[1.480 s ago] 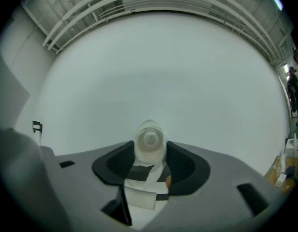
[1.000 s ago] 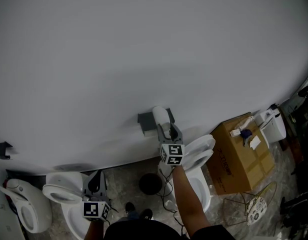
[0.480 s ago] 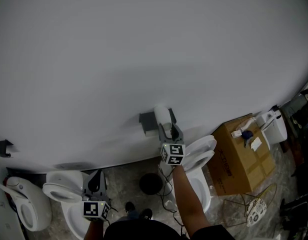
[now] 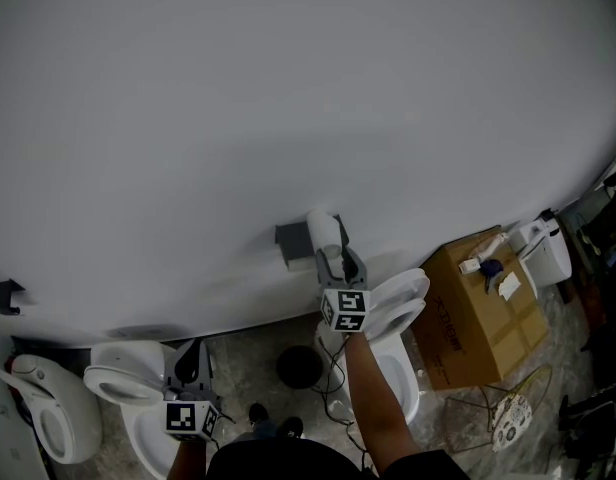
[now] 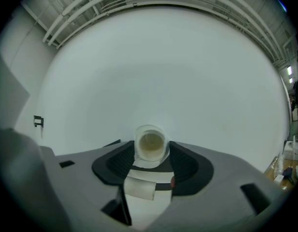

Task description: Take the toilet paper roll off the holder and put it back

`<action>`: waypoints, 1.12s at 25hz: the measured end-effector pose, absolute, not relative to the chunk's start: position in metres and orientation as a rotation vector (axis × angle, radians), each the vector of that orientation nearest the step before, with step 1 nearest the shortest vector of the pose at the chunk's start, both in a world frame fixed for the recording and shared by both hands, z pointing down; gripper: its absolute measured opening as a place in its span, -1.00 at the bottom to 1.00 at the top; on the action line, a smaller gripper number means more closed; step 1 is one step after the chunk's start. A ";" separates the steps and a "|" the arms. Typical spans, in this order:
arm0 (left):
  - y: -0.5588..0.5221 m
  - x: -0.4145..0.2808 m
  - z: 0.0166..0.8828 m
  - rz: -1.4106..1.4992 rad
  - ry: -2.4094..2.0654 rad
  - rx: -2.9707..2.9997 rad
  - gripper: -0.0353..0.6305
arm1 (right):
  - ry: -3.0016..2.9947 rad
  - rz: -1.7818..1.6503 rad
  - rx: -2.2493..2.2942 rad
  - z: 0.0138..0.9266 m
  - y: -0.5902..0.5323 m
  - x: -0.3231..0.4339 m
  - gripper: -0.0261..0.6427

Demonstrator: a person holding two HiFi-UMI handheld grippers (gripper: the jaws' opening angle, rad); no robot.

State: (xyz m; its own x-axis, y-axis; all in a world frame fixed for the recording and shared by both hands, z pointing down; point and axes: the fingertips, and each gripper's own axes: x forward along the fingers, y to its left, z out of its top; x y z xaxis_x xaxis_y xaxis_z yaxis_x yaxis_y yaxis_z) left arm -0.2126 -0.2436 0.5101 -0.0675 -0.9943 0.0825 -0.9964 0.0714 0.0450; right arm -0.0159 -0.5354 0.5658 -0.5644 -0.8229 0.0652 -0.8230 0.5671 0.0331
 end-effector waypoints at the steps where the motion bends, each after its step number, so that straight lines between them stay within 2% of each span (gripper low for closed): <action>1: -0.243 -0.212 0.510 0.033 -2.230 2.082 -0.88 | -2.714 0.003 1.431 0.566 -0.534 -0.014 -0.30; 21: -0.235 -0.187 0.498 -0.011 -2.191 2.158 -0.88 | -2.687 0.046 1.523 0.560 -0.475 0.029 -0.31; 28: -0.235 -0.179 0.494 -0.034 -2.169 2.186 -0.88 | -2.715 0.031 1.548 0.542 -0.439 0.039 -0.51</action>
State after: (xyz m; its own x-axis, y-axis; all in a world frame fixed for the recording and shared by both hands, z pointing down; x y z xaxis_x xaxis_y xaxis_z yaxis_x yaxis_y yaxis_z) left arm -0.1786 -0.2353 0.4940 0.0088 -0.9996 0.0278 -0.9982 -0.0072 0.0593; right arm 0.0391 -0.4387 0.5420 -0.5092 -0.8603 0.0241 -0.8606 0.5092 -0.0090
